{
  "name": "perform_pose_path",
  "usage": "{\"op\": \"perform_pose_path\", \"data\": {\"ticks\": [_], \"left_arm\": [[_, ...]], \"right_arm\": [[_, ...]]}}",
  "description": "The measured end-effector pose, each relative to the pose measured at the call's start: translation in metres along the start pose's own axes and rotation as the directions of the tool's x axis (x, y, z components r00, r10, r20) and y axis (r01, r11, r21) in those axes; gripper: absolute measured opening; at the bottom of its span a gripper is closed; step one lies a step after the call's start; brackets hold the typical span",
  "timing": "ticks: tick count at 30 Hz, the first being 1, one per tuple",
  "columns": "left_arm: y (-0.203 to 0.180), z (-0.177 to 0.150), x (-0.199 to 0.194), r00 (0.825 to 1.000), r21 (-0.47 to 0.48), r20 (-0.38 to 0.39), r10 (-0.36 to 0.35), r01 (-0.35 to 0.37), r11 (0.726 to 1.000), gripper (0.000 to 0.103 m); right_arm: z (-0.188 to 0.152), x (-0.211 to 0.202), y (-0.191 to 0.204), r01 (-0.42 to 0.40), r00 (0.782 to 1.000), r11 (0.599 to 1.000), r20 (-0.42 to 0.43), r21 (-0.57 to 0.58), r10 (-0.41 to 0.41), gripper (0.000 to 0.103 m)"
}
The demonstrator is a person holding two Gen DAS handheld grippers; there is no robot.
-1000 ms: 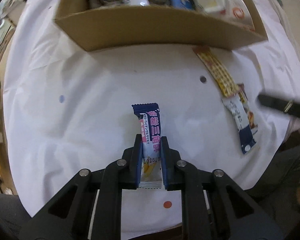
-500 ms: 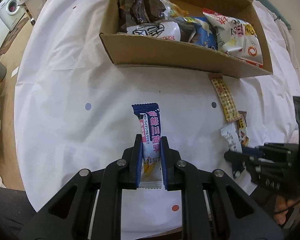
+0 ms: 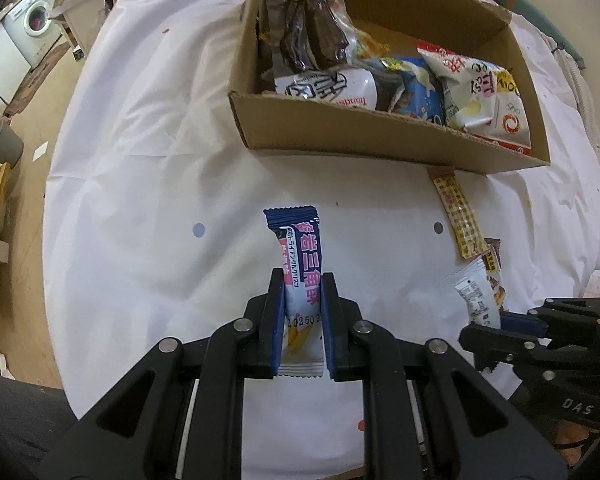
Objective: Organize snacks
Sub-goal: 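Carry both held bars over the cardboard box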
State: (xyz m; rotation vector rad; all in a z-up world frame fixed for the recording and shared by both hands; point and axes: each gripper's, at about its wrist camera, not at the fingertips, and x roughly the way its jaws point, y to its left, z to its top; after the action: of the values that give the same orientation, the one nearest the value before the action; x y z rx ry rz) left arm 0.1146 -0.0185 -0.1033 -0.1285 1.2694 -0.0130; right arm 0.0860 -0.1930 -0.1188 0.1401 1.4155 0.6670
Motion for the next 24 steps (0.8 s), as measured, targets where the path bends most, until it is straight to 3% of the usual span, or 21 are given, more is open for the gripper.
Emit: {"op": "perform_pose_path", "data": {"ticks": [3, 5, 7, 10, 18, 24], "left_arm": [[0.003, 0.005, -0.016, 0.999, 0.007, 0.040, 0.001, -0.001, 1.000, 0.013], [0.006, 0.010, -0.032, 0.997, 0.010, 0.072, -0.014, 0.013, 1.000, 0.013], [0.006, 0.019, -0.047, 0.994, 0.024, 0.109, -0.013, 0.011, 1.000, 0.013], [0.004, 0.035, -0.072, 0.984, 0.050, 0.175, -0.016, 0.008, 0.999, 0.013], [0.004, 0.081, -0.109, 0.957, 0.047, 0.290, -0.012, -0.002, 0.999, 0.013], [-0.002, 0.107, -0.110, 0.947, 0.051, 0.322, -0.017, 0.000, 0.999, 0.013]], "right_arm": [[-0.002, -0.021, -0.002, -0.040, 0.997, 0.999, 0.065, -0.016, 0.041, 0.017], [0.001, -0.042, 0.001, -0.080, 0.984, 0.996, 0.156, -0.032, 0.084, 0.017], [0.003, -0.067, 0.004, -0.134, 0.957, 0.989, 0.253, -0.059, 0.145, 0.017], [0.007, -0.095, 0.006, -0.150, 0.914, 0.985, 0.367, -0.083, 0.171, 0.017], [0.031, -0.144, -0.022, -0.107, 0.830, 0.994, 0.552, 0.009, 0.084, 0.017], [0.054, -0.158, -0.050, -0.058, 0.806, 0.995, 0.592, 0.082, -0.002, 0.017]]}}
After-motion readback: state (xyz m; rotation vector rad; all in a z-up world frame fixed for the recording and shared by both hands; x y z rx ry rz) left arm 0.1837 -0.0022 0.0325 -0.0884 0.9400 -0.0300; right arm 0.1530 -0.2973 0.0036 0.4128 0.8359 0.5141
